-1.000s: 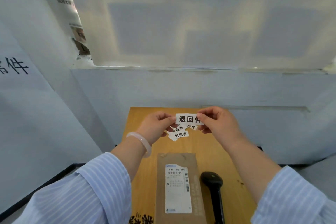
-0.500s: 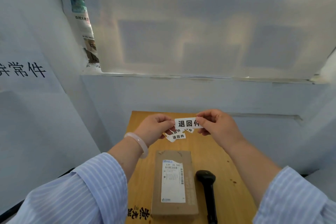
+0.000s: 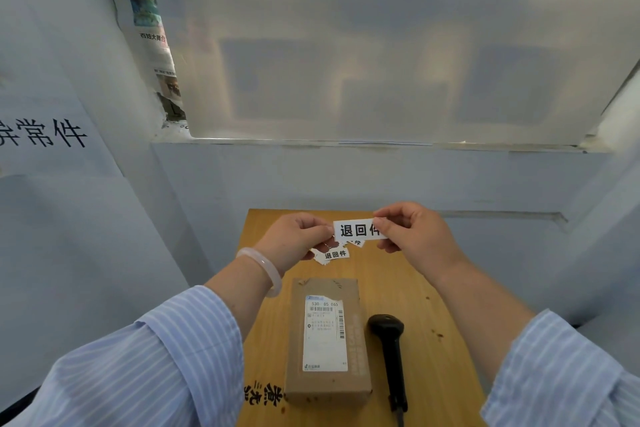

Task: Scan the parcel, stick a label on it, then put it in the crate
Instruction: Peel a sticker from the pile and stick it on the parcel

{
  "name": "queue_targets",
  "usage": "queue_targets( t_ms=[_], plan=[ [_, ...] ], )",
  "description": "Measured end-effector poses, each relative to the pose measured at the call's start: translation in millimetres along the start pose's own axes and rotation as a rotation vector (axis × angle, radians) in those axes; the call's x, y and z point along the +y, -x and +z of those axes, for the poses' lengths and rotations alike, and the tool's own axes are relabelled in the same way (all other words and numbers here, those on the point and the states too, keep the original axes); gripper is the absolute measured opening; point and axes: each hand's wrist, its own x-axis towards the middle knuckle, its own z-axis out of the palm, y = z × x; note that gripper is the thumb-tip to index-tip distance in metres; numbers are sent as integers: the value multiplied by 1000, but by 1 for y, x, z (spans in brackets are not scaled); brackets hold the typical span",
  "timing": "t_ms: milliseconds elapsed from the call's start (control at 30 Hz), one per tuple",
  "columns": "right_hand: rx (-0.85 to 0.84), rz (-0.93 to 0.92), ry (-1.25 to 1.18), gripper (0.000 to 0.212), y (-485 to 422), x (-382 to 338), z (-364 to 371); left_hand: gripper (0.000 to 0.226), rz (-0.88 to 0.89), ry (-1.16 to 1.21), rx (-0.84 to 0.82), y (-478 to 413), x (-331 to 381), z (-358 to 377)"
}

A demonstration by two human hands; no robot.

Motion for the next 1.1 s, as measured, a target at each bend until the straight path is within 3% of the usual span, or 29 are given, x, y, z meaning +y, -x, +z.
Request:
queue_targets(
  t_ms=[1100],
  plan=[
    [-1,6,-4,11,5,0,0,13,-17,19,-10,1,-3,-1]
  ],
)
